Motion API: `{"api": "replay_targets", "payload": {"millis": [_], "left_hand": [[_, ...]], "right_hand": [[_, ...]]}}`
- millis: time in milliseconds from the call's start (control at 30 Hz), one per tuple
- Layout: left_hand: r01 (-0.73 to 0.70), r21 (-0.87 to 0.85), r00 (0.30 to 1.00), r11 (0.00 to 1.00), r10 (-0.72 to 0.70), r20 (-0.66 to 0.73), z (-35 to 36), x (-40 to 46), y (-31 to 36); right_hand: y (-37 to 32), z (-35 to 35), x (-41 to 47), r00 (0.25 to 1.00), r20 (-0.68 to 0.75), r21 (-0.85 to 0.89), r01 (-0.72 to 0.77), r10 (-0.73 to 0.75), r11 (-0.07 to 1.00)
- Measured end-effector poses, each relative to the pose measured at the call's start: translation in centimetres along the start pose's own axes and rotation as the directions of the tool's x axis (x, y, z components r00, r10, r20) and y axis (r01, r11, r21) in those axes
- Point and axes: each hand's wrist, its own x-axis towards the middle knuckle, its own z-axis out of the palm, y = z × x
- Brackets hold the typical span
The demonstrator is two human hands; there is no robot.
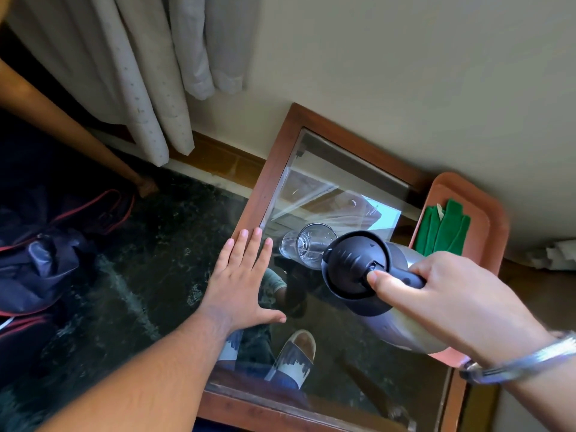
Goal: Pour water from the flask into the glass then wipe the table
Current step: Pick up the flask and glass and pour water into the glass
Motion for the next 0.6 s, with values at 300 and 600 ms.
{"api": "replay_targets", "payload": {"millis": [300, 600], "left_hand": [[0.02, 0.024, 1.0, 1.0, -0.02, 0.003, -0.1, 0.1, 0.0], [0.012, 0.029, 1.0, 0.999, -0.012, -0.008, -0.1, 0.1, -0.1]], "right_hand": [[-1.8, -1.1, -0.5, 1.0, -0.002, -0.103, -0.012, 0.012, 0.995], [-2.2, -1.3, -0.5, 1.0, -0.025, -0.153, 0.0, -0.004, 0.988]]}}
